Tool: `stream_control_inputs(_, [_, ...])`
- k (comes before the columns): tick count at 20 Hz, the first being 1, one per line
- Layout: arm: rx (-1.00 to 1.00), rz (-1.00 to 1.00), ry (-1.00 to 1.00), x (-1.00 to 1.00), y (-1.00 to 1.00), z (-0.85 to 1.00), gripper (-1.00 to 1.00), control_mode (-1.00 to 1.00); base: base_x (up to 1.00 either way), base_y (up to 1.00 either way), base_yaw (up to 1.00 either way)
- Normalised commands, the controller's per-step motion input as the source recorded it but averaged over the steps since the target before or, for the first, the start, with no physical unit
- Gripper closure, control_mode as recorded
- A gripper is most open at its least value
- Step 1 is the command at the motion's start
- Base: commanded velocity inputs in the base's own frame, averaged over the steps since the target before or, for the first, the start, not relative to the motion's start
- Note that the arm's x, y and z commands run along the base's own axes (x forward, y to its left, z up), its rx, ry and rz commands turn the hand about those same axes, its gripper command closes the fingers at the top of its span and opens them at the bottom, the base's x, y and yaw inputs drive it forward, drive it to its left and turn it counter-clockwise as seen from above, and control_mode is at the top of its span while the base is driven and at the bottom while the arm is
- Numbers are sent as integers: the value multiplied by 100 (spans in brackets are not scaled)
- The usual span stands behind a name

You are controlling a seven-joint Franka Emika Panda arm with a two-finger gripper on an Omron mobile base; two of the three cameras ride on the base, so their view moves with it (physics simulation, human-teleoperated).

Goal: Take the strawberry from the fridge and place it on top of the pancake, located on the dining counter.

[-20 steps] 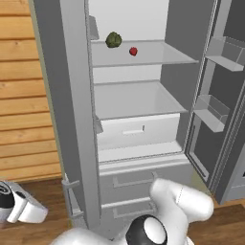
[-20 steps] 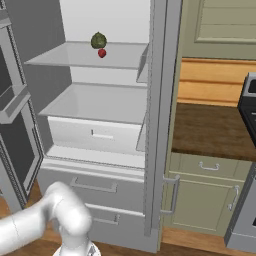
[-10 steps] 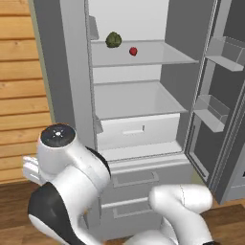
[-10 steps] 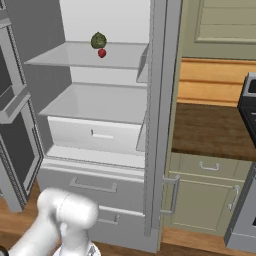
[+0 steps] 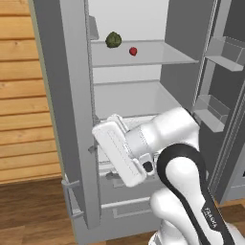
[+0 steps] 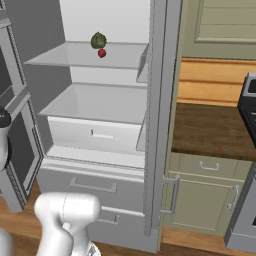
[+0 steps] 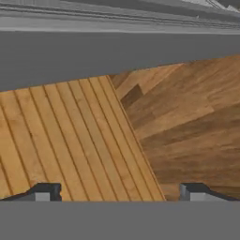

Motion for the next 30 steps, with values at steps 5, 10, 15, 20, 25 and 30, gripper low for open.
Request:
stream_control_inputs(5, [35, 25, -12, 0, -84, 46, -100, -100, 0, 0, 0])
stream_control_inputs(10, [0, 1, -23, 22, -49, 4, -100, -100, 0, 0, 0])
stream_control_inputs(15, [5, 8, -4, 95, 0, 6, -100, -100, 0, 0, 0])
stream_control_inputs(20, [5, 8, -7, 65, 41, -1, -100, -100, 0, 0, 0])
stream_control_inputs(25, [0, 11, -12, 43, 65, 0, -100, -100, 0, 0, 0])
stream_control_inputs(30, [1, 9, -5, 31, 59, -3, -100, -100, 0, 0, 0])
